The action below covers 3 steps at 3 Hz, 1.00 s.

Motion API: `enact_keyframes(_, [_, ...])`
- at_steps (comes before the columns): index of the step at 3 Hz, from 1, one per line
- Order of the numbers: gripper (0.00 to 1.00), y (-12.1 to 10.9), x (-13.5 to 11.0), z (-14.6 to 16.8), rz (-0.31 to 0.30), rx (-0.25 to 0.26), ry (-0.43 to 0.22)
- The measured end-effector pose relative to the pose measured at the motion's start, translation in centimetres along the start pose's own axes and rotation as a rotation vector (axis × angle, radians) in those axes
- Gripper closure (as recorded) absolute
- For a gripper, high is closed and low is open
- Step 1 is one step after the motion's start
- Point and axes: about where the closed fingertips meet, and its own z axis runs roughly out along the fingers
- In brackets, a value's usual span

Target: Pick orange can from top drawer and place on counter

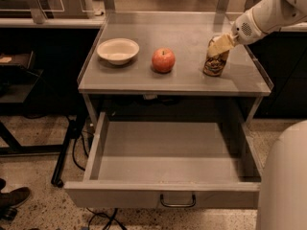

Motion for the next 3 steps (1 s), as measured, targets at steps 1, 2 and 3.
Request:
enact_keyframes(1, [0.17,0.00,0.00,0.00,0.000,0.000,0.000])
enact_keyframes(2, [0.00,0.00,0.00,0.01,0.000,0.000,0.000])
enact_keyframes(3, [0.00,0.00,0.00,0.01,0.000,0.000,0.000])
